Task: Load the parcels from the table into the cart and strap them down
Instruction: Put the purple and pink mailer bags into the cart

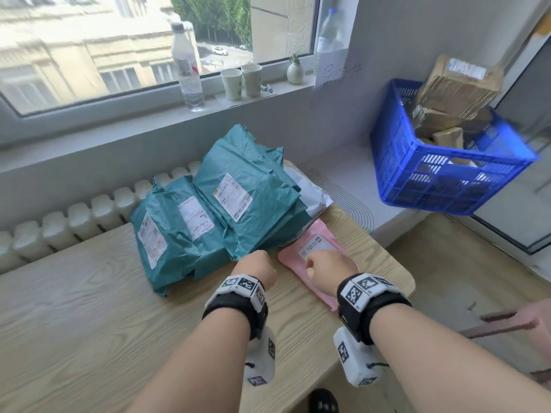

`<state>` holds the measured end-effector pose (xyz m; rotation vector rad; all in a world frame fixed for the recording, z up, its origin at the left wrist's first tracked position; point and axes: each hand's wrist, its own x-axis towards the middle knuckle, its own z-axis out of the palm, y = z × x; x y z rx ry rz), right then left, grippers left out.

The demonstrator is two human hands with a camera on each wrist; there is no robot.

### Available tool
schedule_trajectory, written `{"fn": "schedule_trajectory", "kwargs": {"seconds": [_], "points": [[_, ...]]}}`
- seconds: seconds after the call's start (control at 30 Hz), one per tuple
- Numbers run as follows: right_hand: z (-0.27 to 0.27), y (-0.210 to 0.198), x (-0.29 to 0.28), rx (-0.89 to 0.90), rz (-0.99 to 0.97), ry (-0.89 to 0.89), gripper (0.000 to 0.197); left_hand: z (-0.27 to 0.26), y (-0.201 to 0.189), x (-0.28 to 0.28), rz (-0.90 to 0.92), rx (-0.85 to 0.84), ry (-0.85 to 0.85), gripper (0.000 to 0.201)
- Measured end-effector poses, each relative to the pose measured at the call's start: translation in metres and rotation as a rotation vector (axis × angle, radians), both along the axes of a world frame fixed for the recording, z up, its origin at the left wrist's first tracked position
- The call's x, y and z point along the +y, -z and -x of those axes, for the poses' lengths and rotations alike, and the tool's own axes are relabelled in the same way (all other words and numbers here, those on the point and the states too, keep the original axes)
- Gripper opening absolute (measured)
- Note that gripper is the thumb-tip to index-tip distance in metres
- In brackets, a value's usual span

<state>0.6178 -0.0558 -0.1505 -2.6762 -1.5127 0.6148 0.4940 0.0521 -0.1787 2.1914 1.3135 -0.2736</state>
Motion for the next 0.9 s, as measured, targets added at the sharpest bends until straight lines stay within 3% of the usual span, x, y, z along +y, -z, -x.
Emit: {"fn": "schedule_trajectory", "kwargs": {"seconds": [0.27,0.43,0.6,0.9], "points": [[-0.089,0.016,0.004,0.042,-0.056,0.039,0.021,-0.068,0.018,-0.014,0.172,-0.016,-0.293,0.045],[-0.115,0.047,0.012,0.214,0.025,0.134,0.048,-0.086,0.033,-0.019,0.219,-0.086,-0.589,0.052],[-0.123,0.070,0.022,0.411,0.105,0.206,0.064,-0.096,0.049,-0.016,0.338,-0.133,-0.715,0.060],[-0.129,0.088,0.036,0.631,0.145,0.269,0.042,-0.092,0.062,-0.010,0.385,-0.189,-0.815,0.071]]}}
